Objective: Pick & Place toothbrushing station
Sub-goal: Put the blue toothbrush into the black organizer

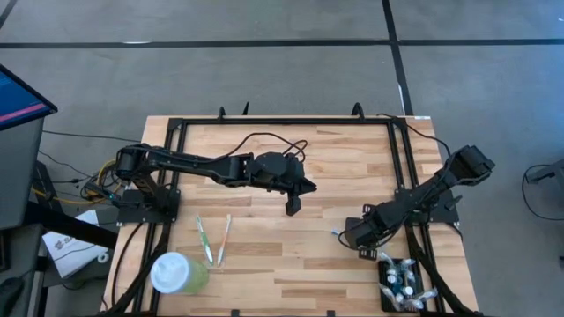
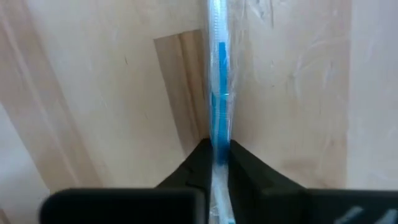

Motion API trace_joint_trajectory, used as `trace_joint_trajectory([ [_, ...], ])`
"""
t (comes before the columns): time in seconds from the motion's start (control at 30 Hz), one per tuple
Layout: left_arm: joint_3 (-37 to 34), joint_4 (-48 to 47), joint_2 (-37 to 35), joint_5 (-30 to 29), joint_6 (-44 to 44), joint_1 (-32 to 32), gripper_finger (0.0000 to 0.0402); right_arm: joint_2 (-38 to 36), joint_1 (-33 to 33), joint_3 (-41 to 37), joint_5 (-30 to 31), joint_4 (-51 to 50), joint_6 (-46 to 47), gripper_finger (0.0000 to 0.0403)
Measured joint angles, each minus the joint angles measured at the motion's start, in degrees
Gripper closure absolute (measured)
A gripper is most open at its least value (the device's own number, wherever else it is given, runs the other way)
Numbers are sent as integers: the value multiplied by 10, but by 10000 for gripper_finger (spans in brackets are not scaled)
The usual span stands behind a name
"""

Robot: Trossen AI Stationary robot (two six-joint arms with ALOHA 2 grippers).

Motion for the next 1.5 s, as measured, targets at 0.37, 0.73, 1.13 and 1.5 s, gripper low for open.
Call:
trace_joint_trajectory([
  [0.37,0,-3,0,0,0,0,367,0,-16,20,-34,-56,-11,396],
  [0.73,0,-98,0,-16,-2,0,367,0,-67,120,-39,-140,-59,398],
  [1.13,0,-123,0,43,0,1,331,0,-131,233,-27,-204,-108,398],
  [1.5,0,-124,0,58,51,-7,239,-1,-186,310,-17,-229,-142,396],
])
